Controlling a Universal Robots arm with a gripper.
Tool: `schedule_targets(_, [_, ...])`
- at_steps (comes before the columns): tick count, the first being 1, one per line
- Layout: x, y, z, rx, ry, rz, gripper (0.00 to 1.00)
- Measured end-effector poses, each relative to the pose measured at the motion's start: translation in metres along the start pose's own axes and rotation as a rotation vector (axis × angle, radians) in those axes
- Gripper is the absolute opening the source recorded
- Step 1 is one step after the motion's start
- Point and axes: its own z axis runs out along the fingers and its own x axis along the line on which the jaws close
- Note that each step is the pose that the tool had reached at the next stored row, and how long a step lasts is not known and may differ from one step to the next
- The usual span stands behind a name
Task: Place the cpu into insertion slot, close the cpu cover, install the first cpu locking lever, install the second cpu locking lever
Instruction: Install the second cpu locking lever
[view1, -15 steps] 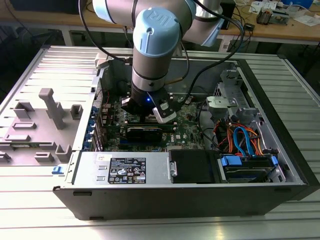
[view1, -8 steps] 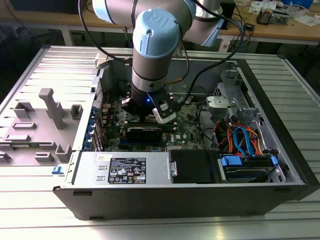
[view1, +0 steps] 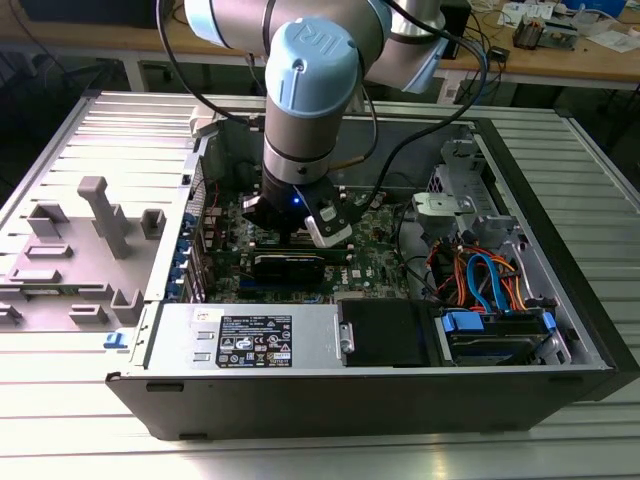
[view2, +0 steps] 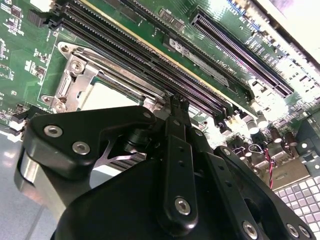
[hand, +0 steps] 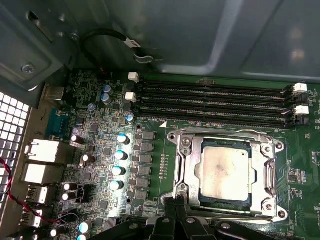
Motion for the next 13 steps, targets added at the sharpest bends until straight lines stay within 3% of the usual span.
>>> schedule_targets(7, [0.0034,0.0003,0.0004,-0.0008,-0.0007,0.001,0.11])
schedule_targets(13, [0.0052,0.0001,0.0020,-0.0064,-0.0033,0.011,0.11])
